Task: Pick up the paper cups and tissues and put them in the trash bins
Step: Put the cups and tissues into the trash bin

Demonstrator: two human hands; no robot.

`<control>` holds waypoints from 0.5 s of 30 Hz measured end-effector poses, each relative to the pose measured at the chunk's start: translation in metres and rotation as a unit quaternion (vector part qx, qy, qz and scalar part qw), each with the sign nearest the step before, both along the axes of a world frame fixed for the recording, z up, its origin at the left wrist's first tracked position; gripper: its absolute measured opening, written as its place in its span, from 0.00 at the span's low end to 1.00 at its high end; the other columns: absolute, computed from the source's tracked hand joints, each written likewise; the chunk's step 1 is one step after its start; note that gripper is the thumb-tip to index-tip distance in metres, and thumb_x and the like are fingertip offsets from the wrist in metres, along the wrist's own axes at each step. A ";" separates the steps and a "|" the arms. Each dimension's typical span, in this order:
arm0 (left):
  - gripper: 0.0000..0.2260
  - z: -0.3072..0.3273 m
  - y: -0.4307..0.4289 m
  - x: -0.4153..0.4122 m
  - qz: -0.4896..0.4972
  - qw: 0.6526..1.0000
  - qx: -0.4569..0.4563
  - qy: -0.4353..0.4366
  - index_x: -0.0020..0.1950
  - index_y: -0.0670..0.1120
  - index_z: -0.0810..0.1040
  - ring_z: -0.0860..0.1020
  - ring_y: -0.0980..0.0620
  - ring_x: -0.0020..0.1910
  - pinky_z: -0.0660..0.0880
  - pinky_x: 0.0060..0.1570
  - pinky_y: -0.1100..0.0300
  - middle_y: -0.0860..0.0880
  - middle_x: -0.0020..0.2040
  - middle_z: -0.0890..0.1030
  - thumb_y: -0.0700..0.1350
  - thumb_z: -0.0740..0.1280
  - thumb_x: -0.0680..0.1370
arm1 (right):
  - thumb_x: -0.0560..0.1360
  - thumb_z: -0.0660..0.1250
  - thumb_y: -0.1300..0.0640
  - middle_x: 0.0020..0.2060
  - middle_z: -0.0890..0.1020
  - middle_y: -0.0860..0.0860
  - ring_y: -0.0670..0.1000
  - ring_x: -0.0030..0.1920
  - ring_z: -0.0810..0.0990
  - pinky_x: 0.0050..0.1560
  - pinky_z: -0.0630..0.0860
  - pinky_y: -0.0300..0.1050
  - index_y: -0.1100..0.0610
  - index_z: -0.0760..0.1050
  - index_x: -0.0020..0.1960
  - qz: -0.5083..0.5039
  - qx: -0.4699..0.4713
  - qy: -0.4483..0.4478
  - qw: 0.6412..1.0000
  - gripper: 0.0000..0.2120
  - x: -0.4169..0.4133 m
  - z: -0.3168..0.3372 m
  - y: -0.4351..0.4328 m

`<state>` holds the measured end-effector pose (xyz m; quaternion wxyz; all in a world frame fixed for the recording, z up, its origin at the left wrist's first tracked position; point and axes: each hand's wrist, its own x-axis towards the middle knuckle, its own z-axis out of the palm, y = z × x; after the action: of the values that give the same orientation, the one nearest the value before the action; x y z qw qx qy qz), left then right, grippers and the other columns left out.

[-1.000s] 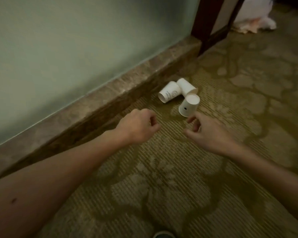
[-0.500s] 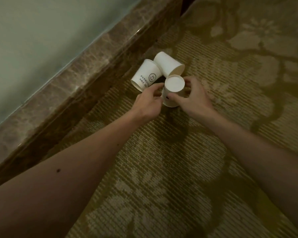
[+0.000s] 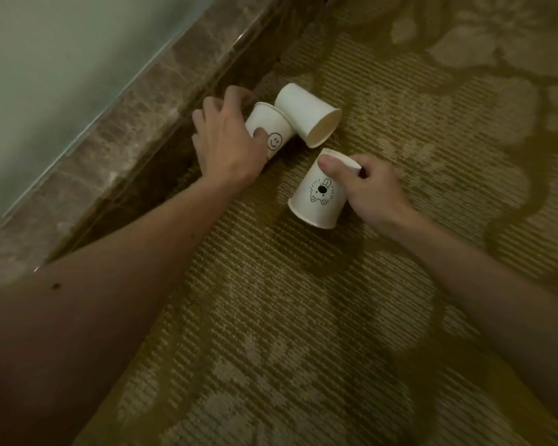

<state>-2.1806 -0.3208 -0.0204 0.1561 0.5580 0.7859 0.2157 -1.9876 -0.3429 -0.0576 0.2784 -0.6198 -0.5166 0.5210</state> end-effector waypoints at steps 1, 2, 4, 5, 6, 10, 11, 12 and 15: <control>0.26 -0.002 0.005 -0.003 -0.006 0.999 -0.039 -0.006 0.71 0.53 0.65 0.65 0.45 0.67 0.64 0.64 0.49 0.46 0.67 0.68 0.48 0.70 0.75 | 0.70 0.69 0.35 0.40 0.82 0.42 0.36 0.39 0.79 0.37 0.73 0.33 0.50 0.80 0.45 -0.018 -0.026 0.020 0.999 0.19 0.001 0.000 0.000; 0.30 -0.004 0.007 -0.005 -0.014 0.997 -0.079 -0.025 0.73 0.53 0.62 0.64 0.44 0.69 0.64 0.66 0.47 0.45 0.70 0.67 0.50 0.72 0.74 | 0.70 0.69 0.35 0.42 0.84 0.43 0.38 0.43 0.80 0.44 0.75 0.37 0.51 0.81 0.45 -0.037 -0.059 0.048 0.996 0.19 0.002 0.001 0.001; 0.36 -0.011 0.006 -0.009 -0.028 0.987 -0.130 -0.086 0.76 0.52 0.58 0.66 0.43 0.70 0.65 0.69 0.43 0.45 0.71 0.68 0.52 0.74 0.73 | 0.70 0.68 0.34 0.47 0.85 0.46 0.46 0.52 0.81 0.58 0.75 0.47 0.50 0.81 0.51 -0.061 -0.104 0.119 0.986 0.21 0.003 0.006 0.006; 0.36 -0.015 0.003 -0.011 -0.032 0.984 -0.139 -0.108 0.76 0.51 0.58 0.69 0.43 0.69 0.67 0.68 0.43 0.45 0.71 0.69 0.52 0.74 0.73 | 0.69 0.67 0.33 0.48 0.86 0.47 0.48 0.53 0.82 0.58 0.76 0.50 0.49 0.81 0.52 -0.064 -0.108 0.158 0.980 0.22 0.001 0.009 0.011; 0.36 -0.018 -0.002 -0.013 -0.032 0.982 -0.140 -0.119 0.75 0.49 0.59 0.70 0.43 0.68 0.69 0.66 0.43 0.45 0.70 0.70 0.53 0.74 0.73 | 0.69 0.66 0.32 0.47 0.86 0.46 0.47 0.51 0.83 0.54 0.78 0.49 0.47 0.81 0.52 -0.061 -0.105 0.194 0.973 0.22 -0.002 0.014 0.016; 0.40 -0.020 -0.023 -0.022 -0.006 0.976 -0.155 -0.149 0.77 0.49 0.58 0.71 0.43 0.67 0.71 0.65 0.42 0.43 0.70 0.70 0.54 0.76 0.71 | 0.68 0.62 0.28 0.41 0.84 0.44 0.47 0.43 0.81 0.45 0.74 0.43 0.44 0.82 0.50 -0.042 -0.082 0.238 0.967 0.24 -0.024 0.027 0.035; 0.42 -0.019 -0.030 -0.026 0.001 0.975 -0.162 -0.154 0.77 0.49 0.57 0.71 0.43 0.67 0.71 0.65 0.42 0.44 0.70 0.69 0.55 0.76 0.70 | 0.67 0.62 0.28 0.45 0.83 0.44 0.47 0.44 0.77 0.49 0.71 0.45 0.44 0.81 0.54 -0.032 -0.080 0.224 0.971 0.26 -0.033 0.029 0.039; 0.43 -0.019 -0.036 -0.030 0.009 0.974 -0.167 -0.155 0.78 0.49 0.56 0.71 0.44 0.68 0.71 0.65 0.43 0.44 0.71 0.69 0.55 0.76 0.70 | 0.66 0.62 0.27 0.51 0.81 0.46 0.47 0.46 0.75 0.52 0.68 0.47 0.45 0.79 0.60 -0.025 -0.083 0.210 0.974 0.31 -0.041 0.030 0.042; 0.45 -0.015 -0.058 -0.044 0.030 0.970 -0.173 -0.170 0.79 0.48 0.55 0.71 0.44 0.67 0.72 0.65 0.44 0.44 0.71 0.69 0.56 0.77 0.69 | 0.68 0.65 0.28 0.60 0.78 0.49 0.49 0.56 0.75 0.61 0.69 0.49 0.50 0.75 0.66 -0.051 -0.110 0.184 0.976 0.35 -0.062 0.035 0.047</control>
<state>-2.2244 -0.3785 -0.0354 0.3751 0.4543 0.7894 0.1725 -2.0496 -0.2962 -0.0223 0.3248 -0.5659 -0.3642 0.6646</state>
